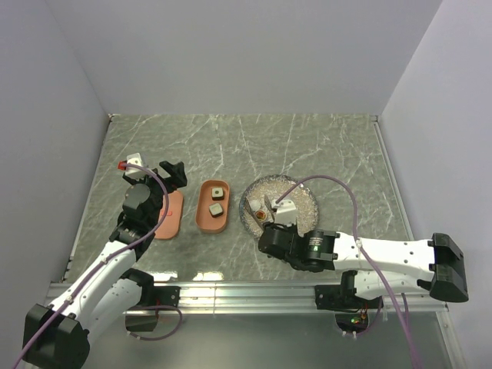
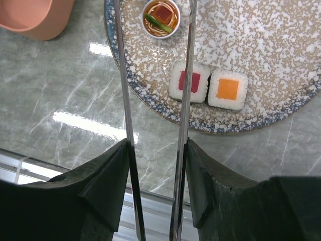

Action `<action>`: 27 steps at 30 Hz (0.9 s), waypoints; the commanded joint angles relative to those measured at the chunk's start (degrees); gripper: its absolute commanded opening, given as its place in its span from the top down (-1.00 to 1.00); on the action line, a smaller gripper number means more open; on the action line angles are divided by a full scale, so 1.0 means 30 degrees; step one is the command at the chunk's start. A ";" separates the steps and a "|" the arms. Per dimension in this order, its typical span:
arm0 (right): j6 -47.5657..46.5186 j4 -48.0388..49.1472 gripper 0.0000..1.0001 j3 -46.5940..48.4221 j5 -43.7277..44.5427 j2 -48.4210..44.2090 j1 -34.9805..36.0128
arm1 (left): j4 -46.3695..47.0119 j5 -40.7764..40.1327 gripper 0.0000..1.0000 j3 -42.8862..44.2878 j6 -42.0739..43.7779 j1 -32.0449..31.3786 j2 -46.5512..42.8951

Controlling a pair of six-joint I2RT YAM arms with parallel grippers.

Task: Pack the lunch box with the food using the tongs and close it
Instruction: Pick up the food using the clamp

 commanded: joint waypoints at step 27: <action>-0.1088 0.1172 0.20 0.0573 0.0564 0.1830 -0.0757 | 0.0762 0.0454 -0.99 0.0408 -0.0108 0.0144 -0.0399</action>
